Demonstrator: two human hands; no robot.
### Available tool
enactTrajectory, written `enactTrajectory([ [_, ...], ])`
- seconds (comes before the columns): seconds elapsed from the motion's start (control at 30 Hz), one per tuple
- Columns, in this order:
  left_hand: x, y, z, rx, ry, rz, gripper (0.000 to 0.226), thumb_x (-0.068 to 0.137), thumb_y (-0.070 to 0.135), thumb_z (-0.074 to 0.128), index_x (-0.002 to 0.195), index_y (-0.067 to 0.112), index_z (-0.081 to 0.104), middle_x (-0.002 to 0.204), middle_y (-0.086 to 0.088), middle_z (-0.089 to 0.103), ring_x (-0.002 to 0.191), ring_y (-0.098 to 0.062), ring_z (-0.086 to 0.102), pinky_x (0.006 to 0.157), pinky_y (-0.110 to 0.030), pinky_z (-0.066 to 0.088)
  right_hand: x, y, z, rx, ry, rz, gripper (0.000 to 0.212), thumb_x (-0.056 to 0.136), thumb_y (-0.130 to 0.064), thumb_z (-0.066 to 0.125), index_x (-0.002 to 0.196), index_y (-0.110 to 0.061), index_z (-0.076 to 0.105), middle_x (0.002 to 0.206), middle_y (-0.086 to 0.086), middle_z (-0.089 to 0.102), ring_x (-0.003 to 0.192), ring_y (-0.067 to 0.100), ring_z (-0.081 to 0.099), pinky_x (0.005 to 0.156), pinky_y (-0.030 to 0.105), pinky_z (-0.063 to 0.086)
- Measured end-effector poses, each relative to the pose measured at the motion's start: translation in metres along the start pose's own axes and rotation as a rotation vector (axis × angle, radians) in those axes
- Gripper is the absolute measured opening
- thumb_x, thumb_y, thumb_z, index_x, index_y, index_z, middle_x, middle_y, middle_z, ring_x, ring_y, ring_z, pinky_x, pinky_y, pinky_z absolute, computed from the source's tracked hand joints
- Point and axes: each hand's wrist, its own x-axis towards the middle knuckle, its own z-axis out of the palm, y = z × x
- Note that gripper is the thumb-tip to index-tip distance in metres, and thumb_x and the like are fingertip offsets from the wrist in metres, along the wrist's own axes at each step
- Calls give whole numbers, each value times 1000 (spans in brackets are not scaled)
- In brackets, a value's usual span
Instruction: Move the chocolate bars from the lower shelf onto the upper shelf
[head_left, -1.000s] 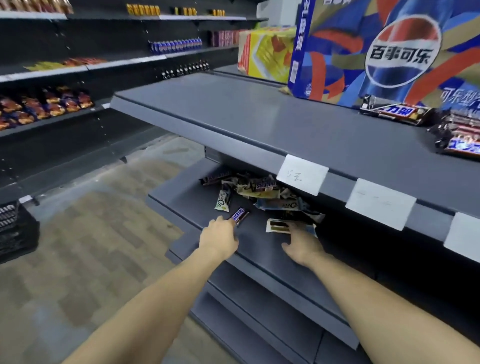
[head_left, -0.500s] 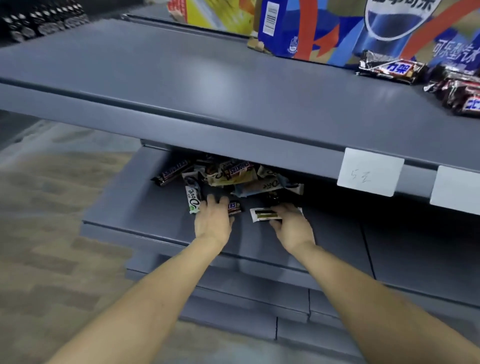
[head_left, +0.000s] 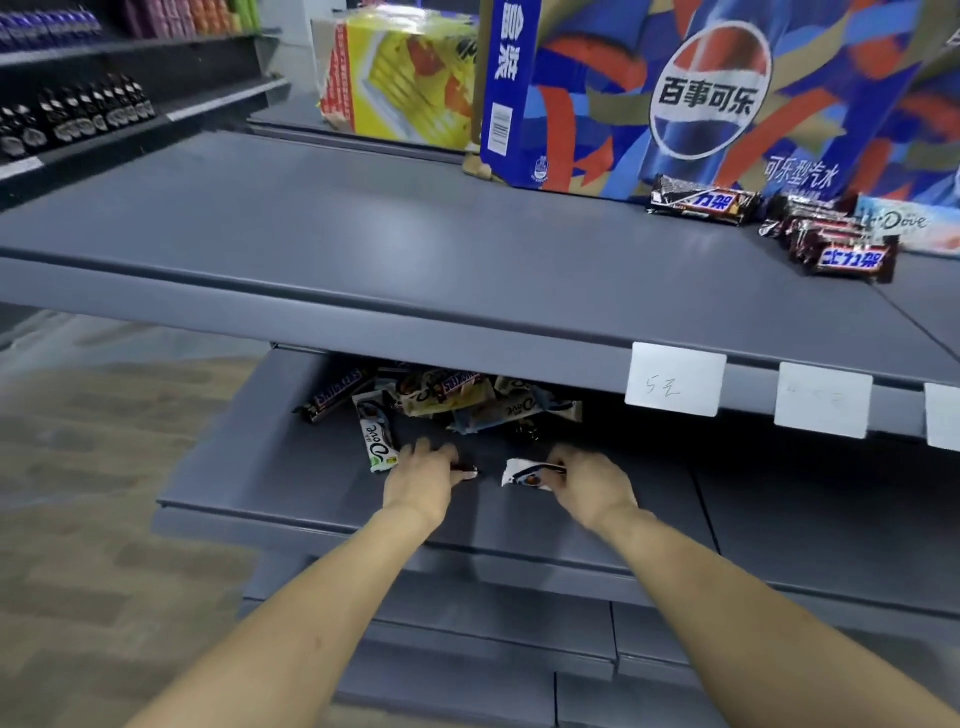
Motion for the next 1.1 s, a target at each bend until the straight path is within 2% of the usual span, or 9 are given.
enactTrajectory([
  [0.13, -2, 0, -1, -1, -18, 31, 27, 93, 32, 60, 118, 22, 55, 117, -3, 50, 113, -26, 44, 93, -33, 41, 0, 4, 9, 52, 40, 60, 40, 89, -36, 63, 127, -26, 55, 128, 4, 51, 106, 28, 61, 81, 34, 52],
  [0.2, -3, 0, 0, 2, -15, 31, 27, 90, 27, 66, 114, 24, 54, 117, -1, 50, 112, -26, 45, 90, -34, 43, -2, 10, 15, 107, 53, 106, 42, 88, -34, 63, 127, -25, 54, 130, 3, 46, 105, 28, 60, 81, 35, 52],
  [0.3, -3, -2, 2, 3, -10, 13, 30, 87, 24, 69, 114, 25, 55, 117, -1, 49, 113, -26, 45, 88, -36, 45, -3, 16, 23, 160, 61, 108, 44, 89, -34, 63, 131, -24, 53, 132, 2, 45, 107, 27, 58, 82, 35, 51],
  [0.43, -2, -2, 7, -1, -14, -4, 35, 87, 22, 68, 121, 25, 58, 121, -1, 49, 113, -27, 44, 89, -37, 47, -1, 20, 27, 229, 62, 104, 59, 89, -29, 65, 143, -22, 44, 137, 4, 47, 119, 27, 53, 94, 38, 50],
  [0.53, -1, -3, 8, -15, -12, -21, 38, 86, 24, 70, 123, 24, 59, 122, -2, 49, 115, -26, 45, 91, -37, 47, -3, 21, 27, 242, 76, 89, 58, 89, -25, 65, 144, -22, 45, 140, 3, 47, 123, 25, 51, 99, 36, 47],
  [0.67, 1, -4, 8, -44, -5, -9, 42, 84, 22, 73, 124, 25, 59, 121, -1, 50, 115, -25, 45, 92, -37, 46, -7, 24, 25, 229, 93, 76, 54, 88, -26, 68, 139, -23, 52, 137, -1, 51, 119, 21, 55, 97, 34, 48],
  [0.83, 3, -9, 6, -148, -37, 10, 38, 82, 18, 74, 117, 23, 62, 118, -2, 50, 112, -23, 49, 96, -34, 44, -15, 25, 21, 147, 111, 56, 44, 88, -31, 67, 131, -28, 58, 131, -3, 52, 106, 22, 61, 85, 34, 53],
  [1.0, 1, -7, 0, -197, -39, 34, 28, 101, 32, 47, 121, 18, 60, 110, -7, 62, 102, -28, 57, 84, -36, 49, -20, 31, 16, 117, 135, 58, 44, 90, -34, 65, 133, -29, 56, 131, -4, 51, 103, 21, 63, 81, 32, 54],
  [1.1, 0, -3, -8, -450, -62, 17, 32, 104, 27, 40, 132, 19, 54, 111, -7, 68, 92, -20, 62, 78, -28, 49, -22, 34, 11, 127, 149, 72, 44, 91, -34, 65, 133, -29, 55, 134, -4, 50, 104, 22, 63, 82, 33, 54],
])
